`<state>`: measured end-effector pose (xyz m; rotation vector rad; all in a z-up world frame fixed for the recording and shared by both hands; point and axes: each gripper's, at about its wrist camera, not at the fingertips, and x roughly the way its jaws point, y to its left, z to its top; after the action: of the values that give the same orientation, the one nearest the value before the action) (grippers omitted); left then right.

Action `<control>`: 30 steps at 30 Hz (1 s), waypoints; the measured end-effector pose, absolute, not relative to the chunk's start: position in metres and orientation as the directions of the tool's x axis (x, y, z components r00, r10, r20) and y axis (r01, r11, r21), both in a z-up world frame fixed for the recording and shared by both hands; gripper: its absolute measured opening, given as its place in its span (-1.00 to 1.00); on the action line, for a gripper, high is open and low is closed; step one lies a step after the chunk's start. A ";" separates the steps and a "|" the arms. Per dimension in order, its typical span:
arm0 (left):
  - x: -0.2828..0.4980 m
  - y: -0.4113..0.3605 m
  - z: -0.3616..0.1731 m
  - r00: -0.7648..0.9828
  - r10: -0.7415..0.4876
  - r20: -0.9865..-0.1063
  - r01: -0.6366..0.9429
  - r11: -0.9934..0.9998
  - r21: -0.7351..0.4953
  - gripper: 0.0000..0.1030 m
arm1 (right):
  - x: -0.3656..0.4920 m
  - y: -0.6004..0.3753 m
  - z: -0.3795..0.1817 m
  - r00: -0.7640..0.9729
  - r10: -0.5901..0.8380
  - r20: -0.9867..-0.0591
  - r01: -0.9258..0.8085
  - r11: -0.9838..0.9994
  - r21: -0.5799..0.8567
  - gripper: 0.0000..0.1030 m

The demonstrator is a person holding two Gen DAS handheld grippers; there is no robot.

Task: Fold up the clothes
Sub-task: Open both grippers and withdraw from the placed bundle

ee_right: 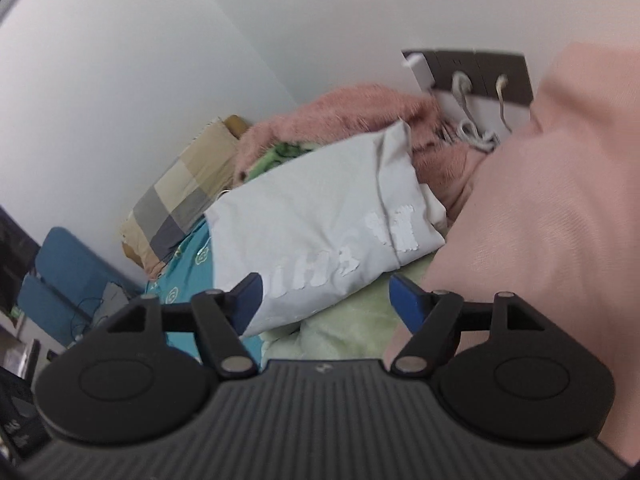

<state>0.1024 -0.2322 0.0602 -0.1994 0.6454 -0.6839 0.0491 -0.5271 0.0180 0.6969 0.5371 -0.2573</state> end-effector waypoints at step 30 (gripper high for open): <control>-0.110 -0.137 0.090 0.801 -0.538 -0.264 0.546 0.836 -0.047 0.99 | -0.091 -0.372 0.033 0.926 -0.245 -0.286 0.281 0.955 0.091 0.40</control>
<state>-0.1103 -0.1366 0.0902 0.0320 0.2730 -0.5815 -0.0909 -0.3724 0.0326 0.1318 0.2765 -0.2705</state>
